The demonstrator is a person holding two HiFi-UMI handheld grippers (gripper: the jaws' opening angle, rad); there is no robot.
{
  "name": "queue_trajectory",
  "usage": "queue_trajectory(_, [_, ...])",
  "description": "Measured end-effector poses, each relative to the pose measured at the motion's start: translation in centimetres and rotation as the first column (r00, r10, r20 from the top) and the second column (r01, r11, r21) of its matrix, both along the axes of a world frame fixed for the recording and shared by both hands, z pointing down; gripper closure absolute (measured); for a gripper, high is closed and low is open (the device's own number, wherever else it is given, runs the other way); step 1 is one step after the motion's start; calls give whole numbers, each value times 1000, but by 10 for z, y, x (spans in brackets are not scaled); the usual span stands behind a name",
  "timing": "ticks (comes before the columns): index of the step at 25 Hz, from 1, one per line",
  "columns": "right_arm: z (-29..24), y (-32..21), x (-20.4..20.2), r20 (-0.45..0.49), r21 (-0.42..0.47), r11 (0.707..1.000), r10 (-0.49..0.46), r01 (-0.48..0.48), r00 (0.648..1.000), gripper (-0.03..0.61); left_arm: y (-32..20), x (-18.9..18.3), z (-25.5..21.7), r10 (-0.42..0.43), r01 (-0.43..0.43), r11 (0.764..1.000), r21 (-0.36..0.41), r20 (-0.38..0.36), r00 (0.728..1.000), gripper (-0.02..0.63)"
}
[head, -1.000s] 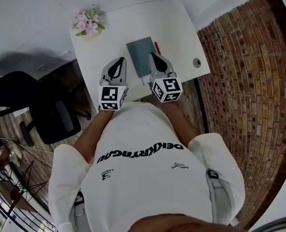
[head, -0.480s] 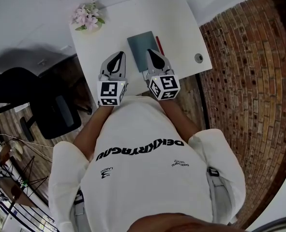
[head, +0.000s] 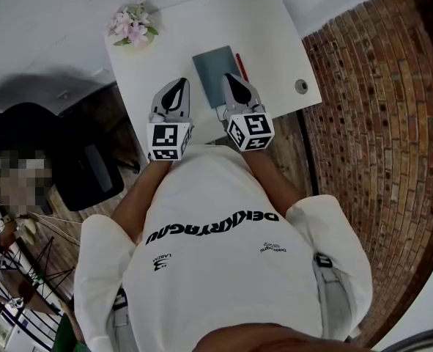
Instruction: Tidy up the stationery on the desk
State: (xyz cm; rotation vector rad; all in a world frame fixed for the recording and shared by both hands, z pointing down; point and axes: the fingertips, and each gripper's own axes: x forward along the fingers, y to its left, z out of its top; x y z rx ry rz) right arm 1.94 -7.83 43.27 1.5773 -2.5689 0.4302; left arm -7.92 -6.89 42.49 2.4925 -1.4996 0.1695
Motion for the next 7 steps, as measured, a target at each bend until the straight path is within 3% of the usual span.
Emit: queue_trajectory(7, [4,3,3,-2,-11,1000,7,-7,1000,584,1,0,0,3,-3,1000,-4,2,1000,615])
